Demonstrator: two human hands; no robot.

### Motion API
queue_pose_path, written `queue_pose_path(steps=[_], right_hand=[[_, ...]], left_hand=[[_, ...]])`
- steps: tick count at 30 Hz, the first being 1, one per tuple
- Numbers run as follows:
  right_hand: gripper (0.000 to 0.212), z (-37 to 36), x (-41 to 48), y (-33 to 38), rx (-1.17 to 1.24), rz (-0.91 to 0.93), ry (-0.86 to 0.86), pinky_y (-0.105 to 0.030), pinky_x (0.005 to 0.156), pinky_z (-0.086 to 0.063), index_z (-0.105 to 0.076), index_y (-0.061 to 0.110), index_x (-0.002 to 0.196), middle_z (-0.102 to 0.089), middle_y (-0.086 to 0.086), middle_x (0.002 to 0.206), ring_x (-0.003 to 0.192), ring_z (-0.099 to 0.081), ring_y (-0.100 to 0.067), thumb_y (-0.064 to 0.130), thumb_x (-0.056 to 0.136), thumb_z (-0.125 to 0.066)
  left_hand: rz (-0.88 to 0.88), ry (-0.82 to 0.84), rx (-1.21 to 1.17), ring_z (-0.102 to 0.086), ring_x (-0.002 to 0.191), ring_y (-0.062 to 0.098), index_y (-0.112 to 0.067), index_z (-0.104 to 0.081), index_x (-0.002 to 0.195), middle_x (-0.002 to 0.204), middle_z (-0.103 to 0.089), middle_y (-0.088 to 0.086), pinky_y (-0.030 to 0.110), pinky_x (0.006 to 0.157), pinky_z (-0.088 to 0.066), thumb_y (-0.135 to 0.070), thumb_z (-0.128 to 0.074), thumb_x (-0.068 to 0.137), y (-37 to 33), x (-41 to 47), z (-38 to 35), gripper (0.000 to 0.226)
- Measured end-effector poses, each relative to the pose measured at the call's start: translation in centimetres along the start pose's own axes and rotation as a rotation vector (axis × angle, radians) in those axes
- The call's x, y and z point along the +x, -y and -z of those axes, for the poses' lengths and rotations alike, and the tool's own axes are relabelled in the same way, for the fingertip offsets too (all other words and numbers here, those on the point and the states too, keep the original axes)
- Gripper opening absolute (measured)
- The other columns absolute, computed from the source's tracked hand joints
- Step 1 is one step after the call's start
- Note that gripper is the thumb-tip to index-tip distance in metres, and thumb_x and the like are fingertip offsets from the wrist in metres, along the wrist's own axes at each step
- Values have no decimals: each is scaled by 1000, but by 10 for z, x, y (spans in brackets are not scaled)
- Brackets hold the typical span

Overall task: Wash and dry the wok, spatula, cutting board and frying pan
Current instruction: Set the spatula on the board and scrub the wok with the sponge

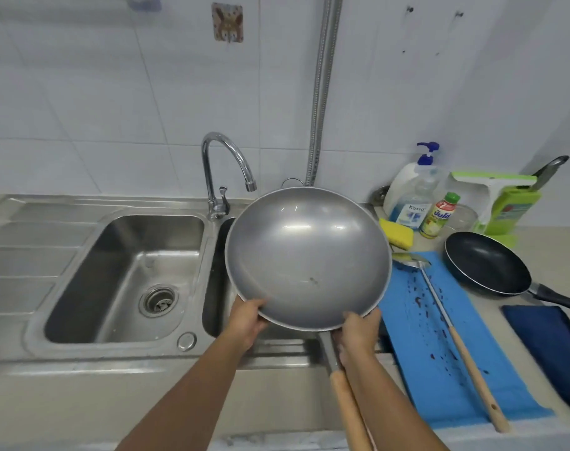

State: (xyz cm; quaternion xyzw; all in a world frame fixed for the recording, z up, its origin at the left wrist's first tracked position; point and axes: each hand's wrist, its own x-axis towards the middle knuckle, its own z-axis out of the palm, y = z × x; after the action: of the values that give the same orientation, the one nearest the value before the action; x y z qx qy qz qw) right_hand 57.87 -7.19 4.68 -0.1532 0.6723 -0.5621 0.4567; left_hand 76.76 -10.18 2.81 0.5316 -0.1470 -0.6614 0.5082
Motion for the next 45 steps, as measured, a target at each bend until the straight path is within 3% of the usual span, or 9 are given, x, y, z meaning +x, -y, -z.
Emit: queue_pose_path(steps=[5,11,15,17,21,24,31,42,45], right_hand=[[59,2,8,-2,46,-126,198,-50,92,-52,-38,16,135,-59,-9,114,100,-59,-25,-10,84,-52],[54,19,58,37,-48,-159,262,-35,79,-53,-33,15,144,-59,-9,104,84,-61,-22,-2,94,-48],[58,19,82,60,-180,-141,297,-46,105,-43,-24,12,151,-53,-10,91,102,-56,-29,-1,97,-42],[53,17,84,67,-358,-42,296,-45,107,-40,-33,7,147,-58,-12,113,104,-52,-29,3,96,-47],[42,15,88,65,-709,247,312,-40,96,-42,-53,2,131,-59,-6,121,122,-52,-31,9,90,-58],[24,7,92,65,-677,206,391,-33,74,-45,-61,9,110,-65,-7,102,98,-61,-28,9,87,-54],[20,24,102,66,-684,94,379,-35,63,-50,-68,11,91,-68,-16,90,76,-62,-28,2,87,-51],[6,98,143,97,-531,289,24,-54,84,-53,-63,16,94,-66,-15,99,90,-64,-36,19,92,-58],[18,113,153,95,-399,248,-90,-57,89,-52,-65,15,108,-66,-13,104,95,-64,-37,21,91,-61]], left_hand=[[-102,-87,132,-62,93,29,-5,-51,129,115,-63,16,37,63,-54,15,-42,86,-38,-6,5,49],[-262,-206,448,-61,69,22,-12,-58,92,83,-63,9,31,54,-55,14,-46,84,-90,-25,13,30],[-243,-236,589,-63,70,29,-12,-61,87,80,-65,13,42,67,-56,12,-47,82,-97,-30,30,29],[-205,-231,604,-63,70,32,-5,-62,96,82,-65,17,45,67,-56,11,-47,82,-100,-32,38,26],[-108,-249,602,-57,43,20,5,-57,96,63,-57,15,22,38,-46,10,-47,84,-111,-31,49,16],[-40,-235,614,-41,23,10,-1,-46,71,36,-45,3,11,28,-31,11,-40,89,-118,-35,52,23],[60,-167,607,-56,62,24,3,-58,97,76,-59,16,24,46,-52,9,-48,85,-98,-23,63,17],[-84,163,463,-67,104,28,-6,-57,126,117,-68,14,41,88,-56,-9,-55,97,-84,0,-31,29],[-19,299,788,-66,106,27,-19,-52,127,121,-65,7,40,87,-56,-20,-57,98,-74,-10,-35,30]])
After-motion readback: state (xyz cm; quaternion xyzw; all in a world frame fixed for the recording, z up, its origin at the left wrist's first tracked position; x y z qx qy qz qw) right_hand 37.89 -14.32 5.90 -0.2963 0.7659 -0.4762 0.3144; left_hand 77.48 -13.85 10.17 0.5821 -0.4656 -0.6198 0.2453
